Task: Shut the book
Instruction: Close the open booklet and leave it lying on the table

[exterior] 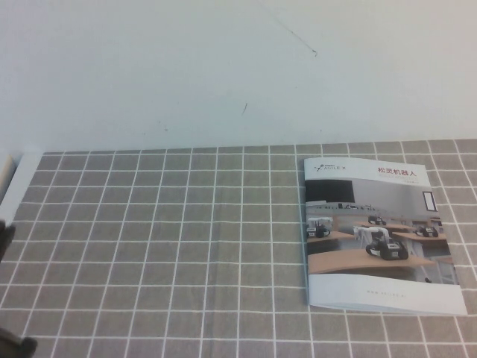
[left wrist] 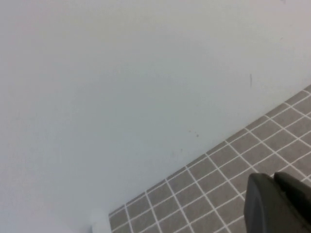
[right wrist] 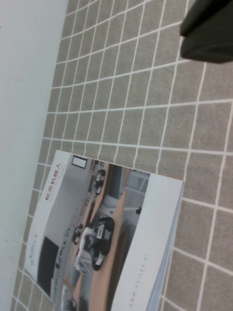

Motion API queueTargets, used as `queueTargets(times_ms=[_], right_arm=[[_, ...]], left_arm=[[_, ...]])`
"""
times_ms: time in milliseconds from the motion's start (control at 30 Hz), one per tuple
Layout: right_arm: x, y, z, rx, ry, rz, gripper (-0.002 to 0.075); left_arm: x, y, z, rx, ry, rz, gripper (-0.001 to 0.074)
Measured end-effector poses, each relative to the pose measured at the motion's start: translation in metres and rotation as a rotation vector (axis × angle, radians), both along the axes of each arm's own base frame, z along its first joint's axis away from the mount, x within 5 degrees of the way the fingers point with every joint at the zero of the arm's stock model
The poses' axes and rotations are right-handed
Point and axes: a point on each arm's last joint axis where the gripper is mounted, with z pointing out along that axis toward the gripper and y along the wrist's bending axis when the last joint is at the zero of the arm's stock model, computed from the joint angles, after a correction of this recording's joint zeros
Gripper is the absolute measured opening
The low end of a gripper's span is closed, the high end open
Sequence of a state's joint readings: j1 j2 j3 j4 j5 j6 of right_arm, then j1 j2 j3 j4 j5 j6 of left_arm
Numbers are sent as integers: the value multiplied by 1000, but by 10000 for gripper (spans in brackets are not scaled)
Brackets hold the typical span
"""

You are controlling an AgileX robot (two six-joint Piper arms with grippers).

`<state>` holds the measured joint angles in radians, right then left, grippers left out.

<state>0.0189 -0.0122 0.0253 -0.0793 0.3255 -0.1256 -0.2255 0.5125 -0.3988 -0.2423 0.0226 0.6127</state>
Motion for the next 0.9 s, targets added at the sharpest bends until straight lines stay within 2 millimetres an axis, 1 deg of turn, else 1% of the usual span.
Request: queueTargets(times_ms=[67, 167, 233, 300, 333, 500, 667, 833, 900], right_arm=[[0, 0, 0, -1, 0, 0, -3], [0, 0, 0, -1, 0, 0, -3], [0, 0, 0, -1, 1, 0, -3], [0, 0, 0, 2, 2, 0, -3], [0, 0, 0, 2, 4, 0, -3], [0, 1, 0, 6, 4, 6, -3], [0, 0, 0, 6, 4, 6, -3], [0, 0, 0, 6, 2, 6, -3], [0, 0, 0, 6, 5, 6, -3]], left_arm=[[-14, 7, -30, -34, -24, 43, -1], [-29, 16, -80, -84, -30, 106, -1], [-36, 19, -95, -132, -34, 128, -1], [-41, 19, -101, -169, -23, 136, -1], [-42, 20, -102, -157, -17, 136, -1], [-44, 20, -102, -164, -21, 140, -1], [-44, 18, -106, -212, 30, 129, -2], [-45, 18, -110, -166, 69, 132, -2], [-45, 19, -114, -213, 123, 162, -2]])
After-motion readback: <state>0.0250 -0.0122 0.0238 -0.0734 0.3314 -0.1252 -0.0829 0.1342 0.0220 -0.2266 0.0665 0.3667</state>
